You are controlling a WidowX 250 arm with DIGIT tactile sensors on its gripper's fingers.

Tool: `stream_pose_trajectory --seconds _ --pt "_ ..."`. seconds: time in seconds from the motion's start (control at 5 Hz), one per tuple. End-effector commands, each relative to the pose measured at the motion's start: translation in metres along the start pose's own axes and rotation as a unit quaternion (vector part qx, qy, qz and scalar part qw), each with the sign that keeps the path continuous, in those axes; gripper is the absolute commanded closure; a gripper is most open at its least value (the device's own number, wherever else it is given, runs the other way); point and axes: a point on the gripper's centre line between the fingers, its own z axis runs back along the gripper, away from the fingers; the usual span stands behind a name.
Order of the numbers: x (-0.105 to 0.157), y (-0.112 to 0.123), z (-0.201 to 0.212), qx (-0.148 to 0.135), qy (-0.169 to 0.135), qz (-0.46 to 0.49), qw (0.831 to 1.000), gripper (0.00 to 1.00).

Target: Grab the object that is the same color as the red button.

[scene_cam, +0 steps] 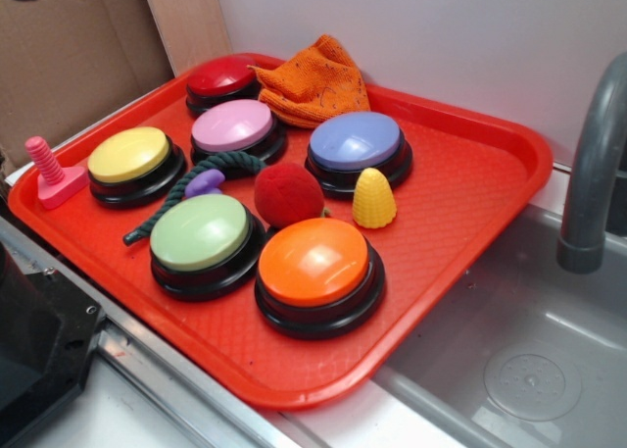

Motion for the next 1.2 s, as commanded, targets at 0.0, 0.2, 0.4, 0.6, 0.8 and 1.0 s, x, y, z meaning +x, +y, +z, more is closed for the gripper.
stream_pose_trajectory --seconds 0.0,0.2,0.4,0.6,0.8,1.0 --pt "0.0 0.0 0.0 0.0 0.0 0.0 1.0 0.0" --pt "0.019 -0.01 -0.023 -0.021 -0.016 0.103 0.994 0.0" --pt "0.036 -0.018 -0.043 -0.035 -0.044 0.189 0.98 0.0" --pt "0.06 -0.022 -0.074 -0.06 -0.084 0.297 0.949 0.0" --pt "0.082 -0.036 -0.112 -0.06 -0.096 0.325 0.939 0.0" --pt "0.099 -0.044 -0.143 -0.069 -0.13 0.333 0.931 0.0"
